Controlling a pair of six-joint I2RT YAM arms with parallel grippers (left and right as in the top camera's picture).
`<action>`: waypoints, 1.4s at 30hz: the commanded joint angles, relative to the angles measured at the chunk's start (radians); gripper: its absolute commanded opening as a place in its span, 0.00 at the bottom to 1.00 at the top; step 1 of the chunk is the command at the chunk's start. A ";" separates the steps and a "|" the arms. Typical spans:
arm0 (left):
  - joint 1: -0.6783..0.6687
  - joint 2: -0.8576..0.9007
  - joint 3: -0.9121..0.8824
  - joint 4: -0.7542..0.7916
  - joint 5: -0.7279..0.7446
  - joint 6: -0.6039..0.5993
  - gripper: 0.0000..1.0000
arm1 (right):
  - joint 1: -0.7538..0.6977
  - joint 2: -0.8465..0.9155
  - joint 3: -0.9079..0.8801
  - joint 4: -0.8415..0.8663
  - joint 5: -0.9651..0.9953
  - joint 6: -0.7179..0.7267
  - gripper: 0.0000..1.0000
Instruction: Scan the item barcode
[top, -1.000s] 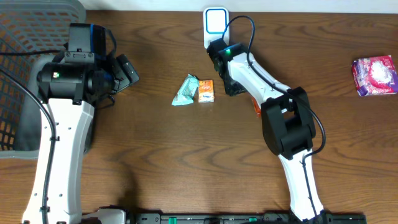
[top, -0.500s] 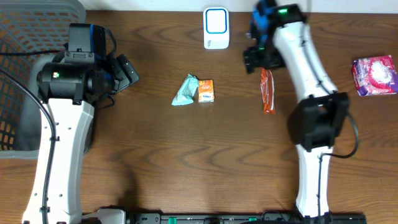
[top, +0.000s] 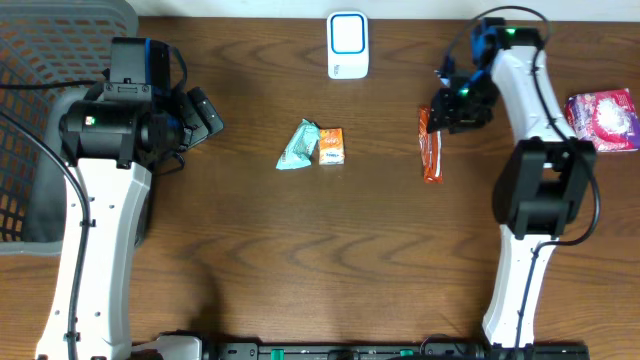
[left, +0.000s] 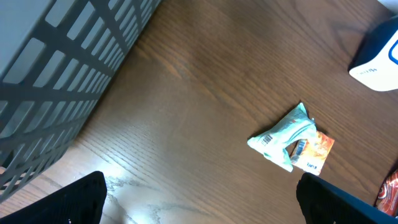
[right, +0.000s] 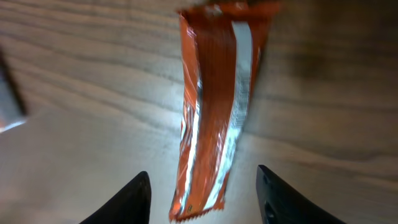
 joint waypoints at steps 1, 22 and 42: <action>0.002 -0.002 0.004 -0.003 -0.009 0.013 0.98 | 0.119 -0.088 0.016 0.036 0.260 0.085 0.56; 0.002 -0.002 0.004 -0.003 -0.009 0.013 0.98 | 0.375 -0.035 -0.355 0.273 0.913 0.393 0.55; 0.002 -0.002 0.004 -0.003 -0.009 0.013 0.98 | 0.313 -0.035 -0.558 0.507 0.694 0.313 0.36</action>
